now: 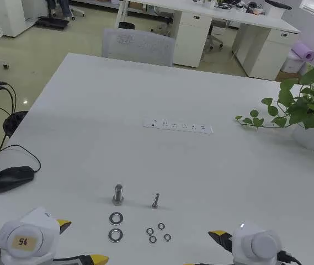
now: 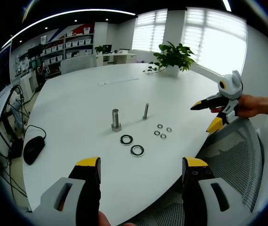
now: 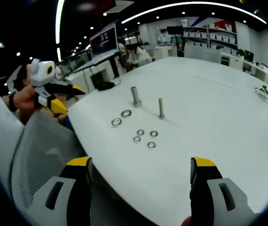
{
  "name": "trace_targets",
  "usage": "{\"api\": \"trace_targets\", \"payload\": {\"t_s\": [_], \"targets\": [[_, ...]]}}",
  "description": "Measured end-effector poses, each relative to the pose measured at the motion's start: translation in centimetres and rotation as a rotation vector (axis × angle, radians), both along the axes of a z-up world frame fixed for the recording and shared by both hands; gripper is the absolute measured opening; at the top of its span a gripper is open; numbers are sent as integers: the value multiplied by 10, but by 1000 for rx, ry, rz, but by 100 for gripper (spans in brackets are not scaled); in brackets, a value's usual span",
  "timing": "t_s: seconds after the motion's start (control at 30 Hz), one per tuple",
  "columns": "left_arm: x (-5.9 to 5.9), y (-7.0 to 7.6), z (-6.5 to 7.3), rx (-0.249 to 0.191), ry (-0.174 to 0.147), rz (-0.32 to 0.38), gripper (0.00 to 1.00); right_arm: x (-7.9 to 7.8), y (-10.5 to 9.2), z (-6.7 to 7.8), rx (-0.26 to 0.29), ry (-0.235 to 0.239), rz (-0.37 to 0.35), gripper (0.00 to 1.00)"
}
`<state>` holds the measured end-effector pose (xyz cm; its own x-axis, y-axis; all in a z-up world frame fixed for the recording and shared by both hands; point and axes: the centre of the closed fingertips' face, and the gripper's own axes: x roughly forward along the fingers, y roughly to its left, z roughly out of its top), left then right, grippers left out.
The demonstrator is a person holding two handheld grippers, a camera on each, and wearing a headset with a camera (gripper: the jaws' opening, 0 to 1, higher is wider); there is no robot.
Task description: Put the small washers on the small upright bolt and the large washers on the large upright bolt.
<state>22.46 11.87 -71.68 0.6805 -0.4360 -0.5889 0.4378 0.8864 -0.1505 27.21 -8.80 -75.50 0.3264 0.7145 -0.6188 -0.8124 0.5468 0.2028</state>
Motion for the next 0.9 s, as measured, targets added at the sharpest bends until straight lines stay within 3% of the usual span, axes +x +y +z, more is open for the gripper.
{"api": "trace_targets", "payload": {"t_s": [0.1,0.47,0.73,0.9], "targets": [[3,-1,0,-40,-13,29,68,-1,0,-2,-8,2,8,85],[5,3,2,-24,-28,47,69,1,-1,1,7,-6,-6,84],[9,7,16,-29,-54,61,69,10,2,15,29,-29,-14,83],[12,13,23,-22,-67,66,70,18,3,30,24,-73,-5,83]]}}
